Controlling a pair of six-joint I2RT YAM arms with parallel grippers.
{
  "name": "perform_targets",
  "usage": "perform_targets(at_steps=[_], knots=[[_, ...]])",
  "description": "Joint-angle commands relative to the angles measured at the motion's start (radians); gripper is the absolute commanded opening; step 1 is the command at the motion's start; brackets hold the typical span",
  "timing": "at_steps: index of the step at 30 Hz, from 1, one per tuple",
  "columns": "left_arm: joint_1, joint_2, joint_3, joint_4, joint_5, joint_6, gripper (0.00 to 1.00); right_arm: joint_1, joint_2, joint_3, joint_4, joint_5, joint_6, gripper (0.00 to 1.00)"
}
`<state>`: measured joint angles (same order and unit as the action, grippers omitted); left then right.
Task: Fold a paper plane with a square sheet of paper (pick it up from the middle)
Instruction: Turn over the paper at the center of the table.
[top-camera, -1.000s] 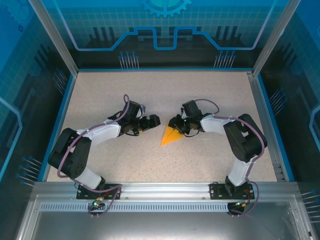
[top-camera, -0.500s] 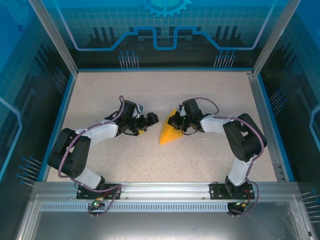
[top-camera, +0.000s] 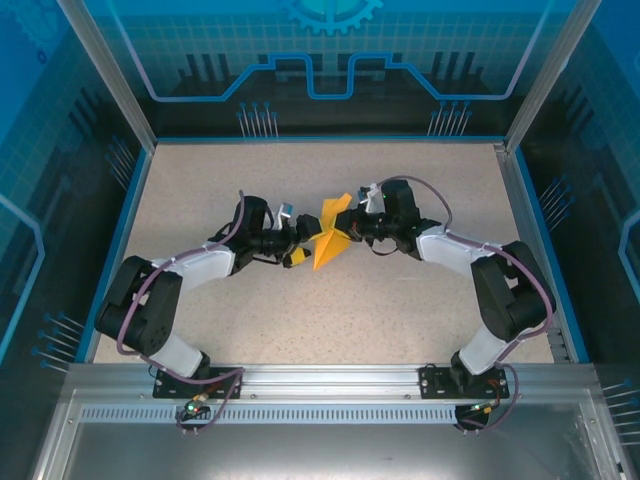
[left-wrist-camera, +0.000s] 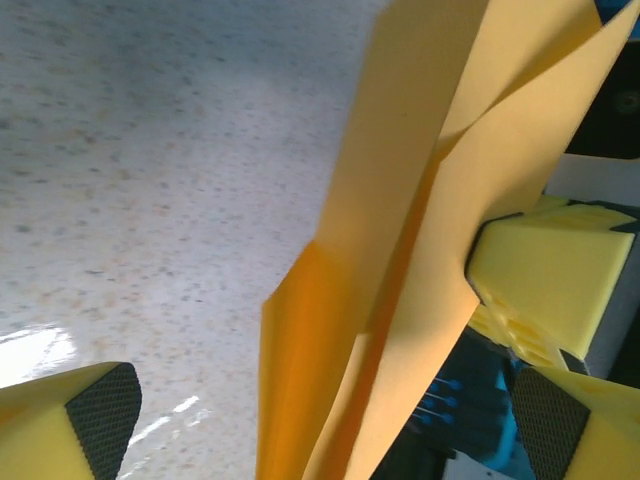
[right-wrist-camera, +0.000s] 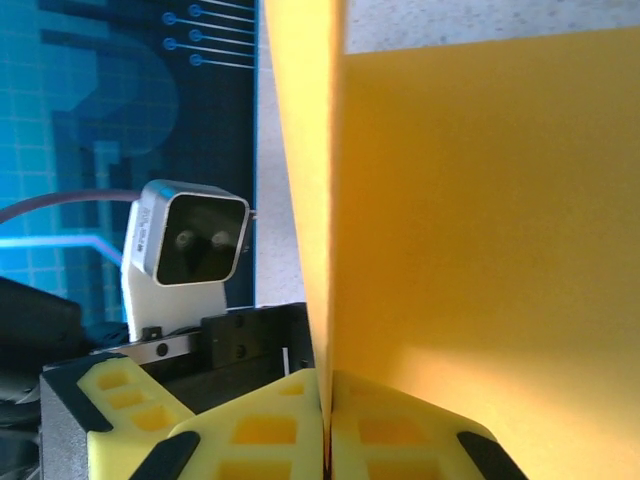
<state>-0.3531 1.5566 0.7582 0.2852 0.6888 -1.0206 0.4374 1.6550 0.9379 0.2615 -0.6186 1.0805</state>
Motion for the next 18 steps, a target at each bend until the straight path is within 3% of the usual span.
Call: perform_targets(at_steps=[1,6,14,18], knots=[[0.011,0.001,-0.026,0.169,0.09,-0.096,0.98,-0.01,-0.015,0.023,0.06,-0.075,0.041,0.08],[0.009,-0.009,-0.036,0.265,0.112,-0.135,0.86,-0.009,0.006,0.022,0.113,-0.114,0.091,0.09],[0.009,-0.015,-0.049,0.286,0.101,-0.135,0.48,-0.015,0.021,0.023,0.087,-0.122,0.08,0.12],[0.009,-0.016,-0.05,0.283,0.098,-0.126,0.34,-0.015,0.024,0.029,0.048,-0.12,0.054,0.13]])
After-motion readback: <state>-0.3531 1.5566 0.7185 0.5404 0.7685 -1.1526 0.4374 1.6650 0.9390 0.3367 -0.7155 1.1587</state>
